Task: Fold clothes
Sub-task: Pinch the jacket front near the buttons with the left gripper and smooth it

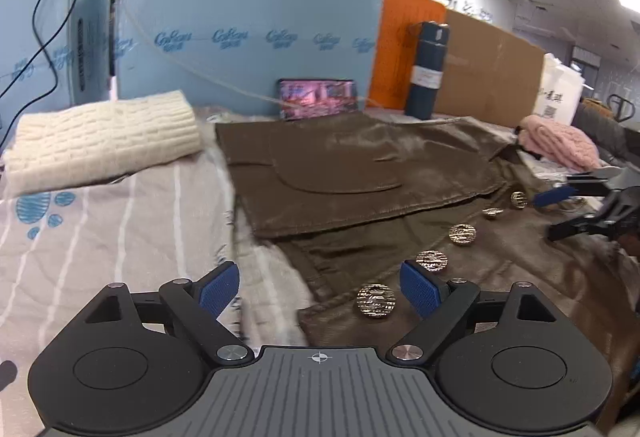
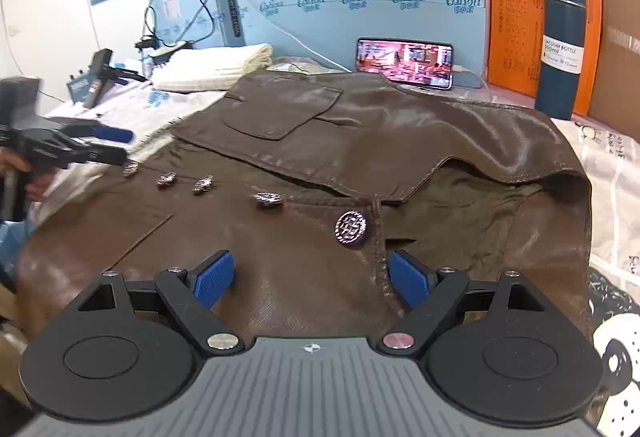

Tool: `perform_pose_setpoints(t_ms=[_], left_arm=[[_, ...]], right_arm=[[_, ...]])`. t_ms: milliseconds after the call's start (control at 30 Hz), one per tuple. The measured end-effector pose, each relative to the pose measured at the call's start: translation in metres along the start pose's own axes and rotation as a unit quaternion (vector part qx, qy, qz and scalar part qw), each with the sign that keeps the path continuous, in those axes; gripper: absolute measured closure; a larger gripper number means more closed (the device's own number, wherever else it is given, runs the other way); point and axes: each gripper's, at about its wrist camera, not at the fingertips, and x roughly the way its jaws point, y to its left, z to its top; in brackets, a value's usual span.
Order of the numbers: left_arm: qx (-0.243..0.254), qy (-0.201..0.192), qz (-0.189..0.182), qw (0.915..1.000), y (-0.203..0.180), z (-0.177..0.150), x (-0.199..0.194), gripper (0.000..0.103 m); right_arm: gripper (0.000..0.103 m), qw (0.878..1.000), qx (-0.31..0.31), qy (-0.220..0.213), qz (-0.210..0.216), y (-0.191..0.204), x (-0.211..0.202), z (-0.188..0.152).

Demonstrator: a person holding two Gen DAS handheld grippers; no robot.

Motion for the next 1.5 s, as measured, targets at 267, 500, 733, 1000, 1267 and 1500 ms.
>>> perform_pose_setpoints(t_ms=[267, 500, 733, 1000, 1267, 1500], left_arm=[[0.008, 0.032, -0.026, 0.9991, -0.016, -0.02, 0.007, 0.021], [0.032, -0.028, 0.004, 0.9991, -0.029, -0.022, -0.007, 0.101], [0.09, -0.118, 0.031, 0.9884, -0.042, 0.013, -0.013, 0.102], [0.137, -0.039, 0.057, 0.9881, -0.032, 0.033, 0.042, 0.101], [0.146, -0.014, 0.087, 0.9853, -0.03, 0.019, 0.042, 0.072], [0.151, -0.073, 0.053, 0.9844, -0.04, 0.023, 0.022, 0.027]], right_arm=[[0.021, 1.0, 0.023, -0.009, 0.012, -0.009, 0.017, 0.006], [0.069, 0.999, 0.014, -0.031, -0.001, -0.007, 0.014, 0.0], [0.094, 0.995, -0.014, -0.094, -0.025, -0.008, -0.012, 0.001], [0.094, 0.991, -0.04, -0.102, -0.077, -0.013, -0.008, 0.012], [0.043, 0.993, -0.037, -0.047, -0.104, -0.021, 0.003, 0.003], [0.019, 0.992, -0.007, -0.013, -0.127, -0.031, 0.009, -0.009]])
